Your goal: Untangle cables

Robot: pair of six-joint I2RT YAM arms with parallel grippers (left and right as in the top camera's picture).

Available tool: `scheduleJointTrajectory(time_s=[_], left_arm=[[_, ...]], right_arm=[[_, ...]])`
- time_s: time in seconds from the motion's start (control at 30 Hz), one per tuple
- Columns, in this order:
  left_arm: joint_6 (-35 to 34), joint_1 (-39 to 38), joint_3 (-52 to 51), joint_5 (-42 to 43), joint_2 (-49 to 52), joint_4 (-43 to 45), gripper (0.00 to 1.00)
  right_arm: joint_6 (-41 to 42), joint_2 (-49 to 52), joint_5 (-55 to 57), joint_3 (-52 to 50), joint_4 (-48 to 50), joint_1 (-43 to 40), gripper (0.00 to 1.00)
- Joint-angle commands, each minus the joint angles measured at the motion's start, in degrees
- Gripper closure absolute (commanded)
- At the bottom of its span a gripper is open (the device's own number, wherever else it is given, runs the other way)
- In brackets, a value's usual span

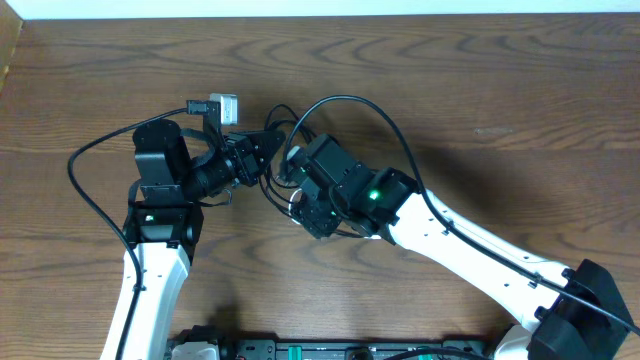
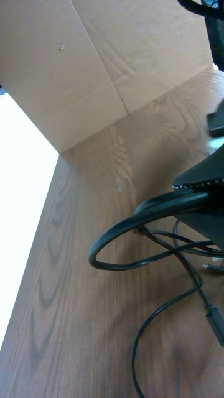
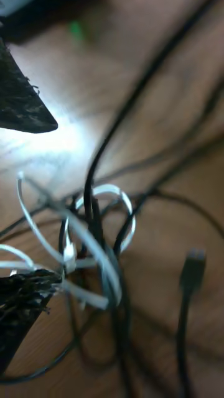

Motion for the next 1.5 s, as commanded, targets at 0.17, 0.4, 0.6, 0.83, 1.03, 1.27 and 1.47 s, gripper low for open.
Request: scheduleJointTrajectory(time_s=[0.17,0.4,0.6,0.83,1.03,1.27,1.47], left_arm=[[0.79,0.17,1.11,-0.11,-0.13,0.24,0.92],[0.79,0.17,1.11,-0.09,-0.13,0.24,0.92],[0.76,0.17,1.11,-0.09,-0.13,0.22,0.92],[0.76,0.17,1.11,-0.09,-0.13,0.22,0.92],[0.76,0.17,1.11,-0.09,-0.13,0.22,0.93],[0.76,0.17,1.11,-0.07,-0.13,0.22,0.92],[0.79,0.17,1.11,-0.07,-0.13,0.04,0.92]], right_arm=[[8.94,0.42,9.90,-0.09,-0.04,0.26,0.32],[12.07,0.42,9.29,-1.42,0.07,0.26,0.34],[14.64,0.42,8.20,-6.01,3.08,0.28,0.36],[14.62,0.42,6.71,-7.37,4.72,0.33,0.41],[14.62,0.42,6.71,-7.37,4.76,0.33,0.58],[14.58,0.46,6.73,-7.39,5.22,0.31,0.56],[13.88,1.66,6.47,-7.41,7.48,0.37,0.63]])
